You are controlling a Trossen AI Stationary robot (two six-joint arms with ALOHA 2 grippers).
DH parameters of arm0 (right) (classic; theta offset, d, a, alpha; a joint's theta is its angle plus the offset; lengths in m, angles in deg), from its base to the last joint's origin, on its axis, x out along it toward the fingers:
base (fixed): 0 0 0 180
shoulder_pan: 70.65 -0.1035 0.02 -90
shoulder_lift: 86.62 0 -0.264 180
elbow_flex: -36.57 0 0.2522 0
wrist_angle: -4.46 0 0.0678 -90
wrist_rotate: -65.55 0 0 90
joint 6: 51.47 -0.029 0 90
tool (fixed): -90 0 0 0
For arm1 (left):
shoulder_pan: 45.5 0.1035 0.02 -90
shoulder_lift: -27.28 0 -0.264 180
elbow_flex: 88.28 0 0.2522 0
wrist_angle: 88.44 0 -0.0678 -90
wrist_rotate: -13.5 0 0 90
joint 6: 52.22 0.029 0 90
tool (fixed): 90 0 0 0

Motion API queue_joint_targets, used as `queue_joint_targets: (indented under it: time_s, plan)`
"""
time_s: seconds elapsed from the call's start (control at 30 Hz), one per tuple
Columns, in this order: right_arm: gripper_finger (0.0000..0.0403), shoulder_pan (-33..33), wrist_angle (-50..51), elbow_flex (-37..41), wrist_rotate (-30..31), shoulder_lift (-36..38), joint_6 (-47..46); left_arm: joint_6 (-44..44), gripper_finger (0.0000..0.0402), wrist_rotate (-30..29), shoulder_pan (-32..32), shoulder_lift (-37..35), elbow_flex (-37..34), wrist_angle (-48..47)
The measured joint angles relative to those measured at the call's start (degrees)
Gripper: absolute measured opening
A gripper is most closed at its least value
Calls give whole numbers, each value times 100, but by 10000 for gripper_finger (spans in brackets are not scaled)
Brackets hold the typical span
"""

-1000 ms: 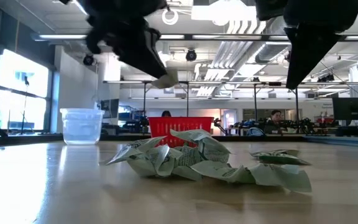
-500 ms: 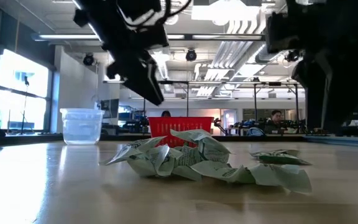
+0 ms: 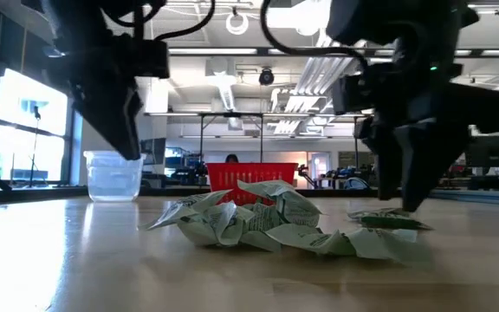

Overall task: Pick and place Stevia / Truvia into bins
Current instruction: Put the stevia packet into the red basket

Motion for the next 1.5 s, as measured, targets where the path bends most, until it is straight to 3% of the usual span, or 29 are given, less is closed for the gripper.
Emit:
queue_joint_targets:
  time_s: [0.2,0.43,0.87,1.17,1.4,1.5]
  plan:
    - [256,294,-303,-7,-774,-243,325,-412,130,-126,-416,5,-25,-195]
    - [239,239,-559,-196,-654,-355,473,-545,100,-170,-465,5,-25,-276]
    - [98,745,-354,-243,-1149,-347,418,-603,96,-177,-465,5,-23,-363]
    - [7,807,22,-499,-685,-282,-602,-603,97,-176,-465,6,-23,-440]
    - [6,1039,-141,-1810,168,-179,-536,-597,97,-176,-465,7,-23,-399]
    - [5,1314,-480,-2103,5,-344,-350,-584,97,-180,-465,7,-23,-246]
